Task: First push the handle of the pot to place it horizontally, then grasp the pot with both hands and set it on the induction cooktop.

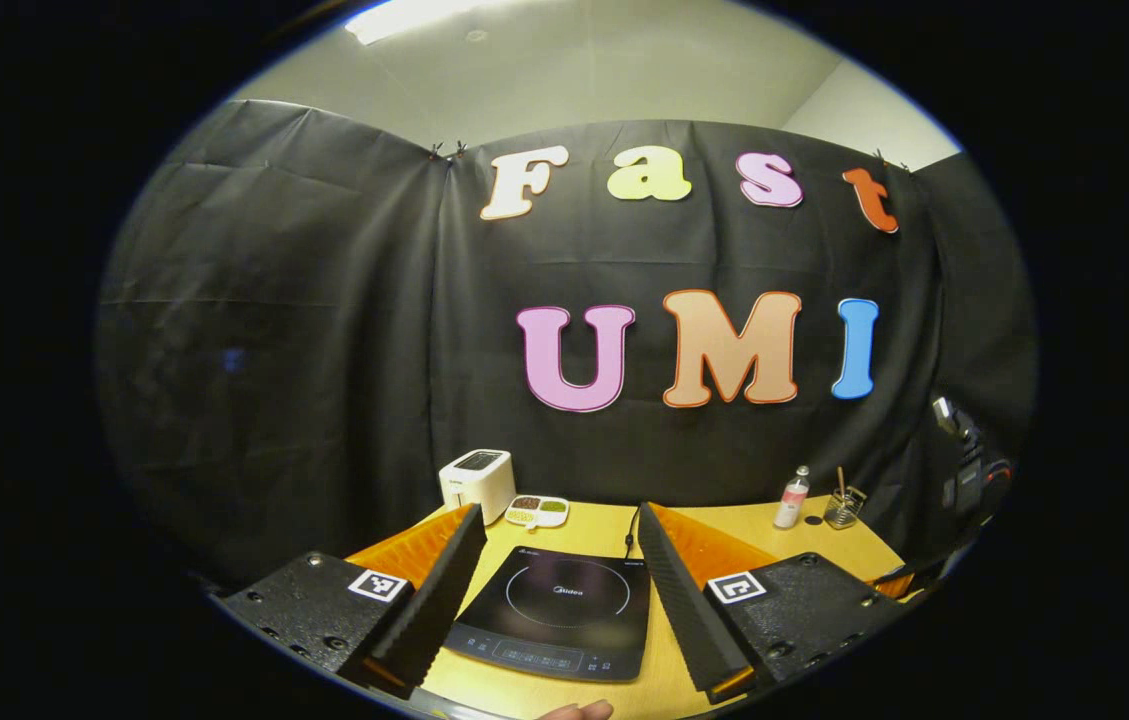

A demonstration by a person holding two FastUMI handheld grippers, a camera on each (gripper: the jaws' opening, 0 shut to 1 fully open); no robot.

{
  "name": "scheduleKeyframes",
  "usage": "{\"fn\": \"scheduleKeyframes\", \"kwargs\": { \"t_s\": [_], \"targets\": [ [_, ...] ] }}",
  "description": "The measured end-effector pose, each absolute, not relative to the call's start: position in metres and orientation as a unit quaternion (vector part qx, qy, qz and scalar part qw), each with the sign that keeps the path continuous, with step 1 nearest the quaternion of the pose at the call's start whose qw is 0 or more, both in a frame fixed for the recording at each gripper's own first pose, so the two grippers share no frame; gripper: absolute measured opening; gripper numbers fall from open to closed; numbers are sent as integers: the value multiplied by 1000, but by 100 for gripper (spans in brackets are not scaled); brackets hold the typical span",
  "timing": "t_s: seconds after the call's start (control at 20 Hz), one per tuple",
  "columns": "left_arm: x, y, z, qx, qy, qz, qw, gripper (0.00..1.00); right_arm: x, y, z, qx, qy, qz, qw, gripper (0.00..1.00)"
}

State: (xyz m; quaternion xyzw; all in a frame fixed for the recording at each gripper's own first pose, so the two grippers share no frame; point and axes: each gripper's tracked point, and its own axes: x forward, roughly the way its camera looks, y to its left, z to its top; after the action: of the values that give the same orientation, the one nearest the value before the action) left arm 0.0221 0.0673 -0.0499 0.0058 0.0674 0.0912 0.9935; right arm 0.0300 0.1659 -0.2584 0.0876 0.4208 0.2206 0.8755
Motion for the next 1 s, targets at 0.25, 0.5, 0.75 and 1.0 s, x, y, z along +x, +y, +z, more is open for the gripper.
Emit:
{"fn": "scheduleKeyframes", "kwargs": {
  "t_s": [0.25,0.5,0.75,1.0],
  "targets": [
    [23,67,-70,-4,103,124,987,89,27,178,-308,104,485,244,833,3],
    [43,89,-79,-11,106,118,987,89,13,185,-347,101,543,225,803,3],
    [61,118,-90,-22,101,98,990,93,-1,197,-381,86,598,178,777,3],
    [85,134,-100,-34,96,66,993,88,-6,196,-408,44,622,136,770,3]
  ]
}}
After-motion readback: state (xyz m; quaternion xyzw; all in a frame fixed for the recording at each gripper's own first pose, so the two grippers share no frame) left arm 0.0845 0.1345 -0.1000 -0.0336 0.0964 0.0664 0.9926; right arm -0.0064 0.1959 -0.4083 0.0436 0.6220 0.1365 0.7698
